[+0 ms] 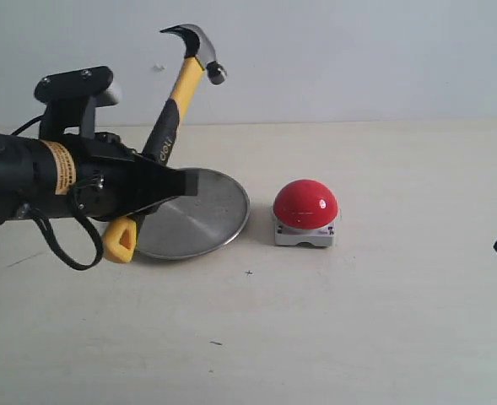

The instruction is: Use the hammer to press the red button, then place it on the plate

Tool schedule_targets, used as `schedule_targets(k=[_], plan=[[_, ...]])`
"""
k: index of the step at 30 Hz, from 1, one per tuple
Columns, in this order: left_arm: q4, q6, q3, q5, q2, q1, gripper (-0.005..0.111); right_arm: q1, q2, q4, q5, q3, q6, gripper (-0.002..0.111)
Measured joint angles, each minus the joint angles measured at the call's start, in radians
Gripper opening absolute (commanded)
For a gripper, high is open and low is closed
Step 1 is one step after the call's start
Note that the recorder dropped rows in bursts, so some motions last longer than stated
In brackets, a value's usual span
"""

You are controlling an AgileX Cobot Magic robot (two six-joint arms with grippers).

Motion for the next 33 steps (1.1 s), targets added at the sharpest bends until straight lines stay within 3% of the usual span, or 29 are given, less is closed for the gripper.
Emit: schedule_targets(k=[4,11,17,23,27,33], plan=[[0.000,0.000,0.031,-0.014,0.000,0.055,0.000,0.000,0.000,0.000,0.000,0.000,0.000,0.000],[-0.018,0.074,0.034,0.182,0.000,0.137,0.000,0.000,0.000,0.000,0.000,0.000,0.000,0.000],[-0.220,0.361,0.014,0.346,0.004,0.142,0.000,0.000,0.000,0.000,0.000,0.000,0.000,0.000],[-0.599,0.796,-0.048,0.476,0.004,0.142,0.000,0.000,0.000,0.000,0.000,0.000,0.000,0.000],[-0.983,1.172,-0.060,0.462,0.008,0.153,0.000,0.000,0.000,0.000,0.000,0.000,0.000,0.000],[-1.587,1.697,-0.057,0.485,0.053,0.229,0.000,0.000,0.000,0.000,0.000,0.000,0.000,0.000]])
